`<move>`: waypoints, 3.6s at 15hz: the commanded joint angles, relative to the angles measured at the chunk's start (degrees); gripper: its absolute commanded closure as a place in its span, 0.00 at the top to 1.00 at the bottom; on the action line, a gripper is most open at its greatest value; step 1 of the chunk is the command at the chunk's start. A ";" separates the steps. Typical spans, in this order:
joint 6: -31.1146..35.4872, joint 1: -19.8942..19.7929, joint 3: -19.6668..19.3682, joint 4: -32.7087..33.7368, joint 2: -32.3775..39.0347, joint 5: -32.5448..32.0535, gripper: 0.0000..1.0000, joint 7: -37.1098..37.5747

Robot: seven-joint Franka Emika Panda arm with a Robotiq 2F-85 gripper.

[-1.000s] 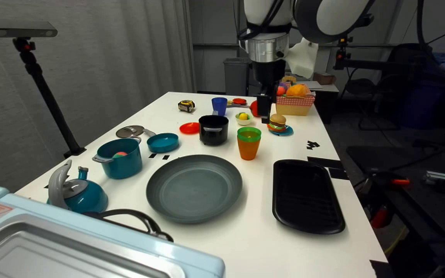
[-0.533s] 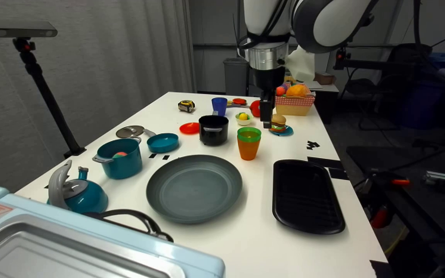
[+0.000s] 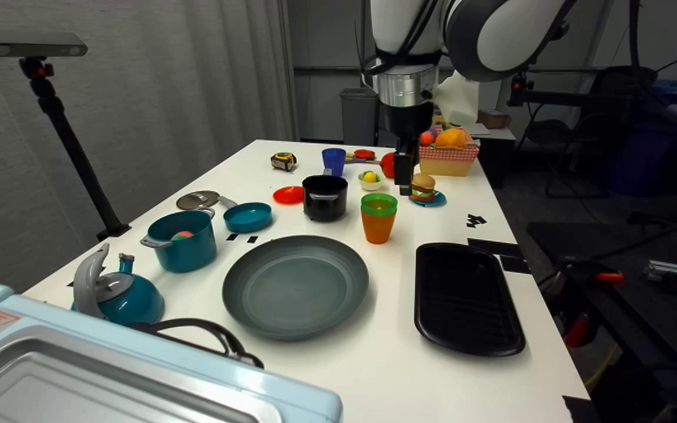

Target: Pour the contents in the green cup onto the plate

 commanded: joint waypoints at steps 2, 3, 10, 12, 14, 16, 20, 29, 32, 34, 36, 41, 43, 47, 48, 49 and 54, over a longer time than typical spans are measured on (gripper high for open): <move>3.89 1.58 -2.33 0.05 0.39 -6.53 1.00 7.78; 4.27 1.73 -2.62 0.07 0.41 -7.77 1.00 9.29; 12.48 0.34 -5.58 -0.41 9.40 -13.36 1.00 7.58; 13.65 0.73 -5.97 0.11 12.19 -13.10 1.00 5.44; 12.66 1.59 -6.45 -0.83 11.20 -11.20 1.00 6.11; 13.21 1.89 -6.57 -0.42 12.91 -11.06 1.00 5.75; 13.22 1.98 -6.58 0.16 13.27 -11.06 1.00 5.52; 11.52 -3.54 -1.92 7.48 17.95 0.34 1.00 -12.02; 10.19 -6.56 -0.05 12.24 19.82 5.90 1.00 -20.88; 8.75 -8.81 1.84 15.13 21.29 8.75 1.00 -27.41; 6.74 -10.77 3.73 17.37 22.45 10.47 1.00 -34.17; 3.21 -11.79 5.37 21.14 24.59 10.54 1.00 -42.21; 3.77 -11.54 5.37 21.46 24.79 10.20 0.75 -43.04; 4.92 -10.89 5.46 21.43 24.86 9.84 0.57 -43.11; 4.93 -10.82 5.51 21.46 24.86 9.89 0.57 -43.03; 5.03 -10.65 5.43 21.41 24.71 9.82 0.57 -42.72; 5.08 -9.54 4.64 21.72 23.52 9.33 0.56 -40.49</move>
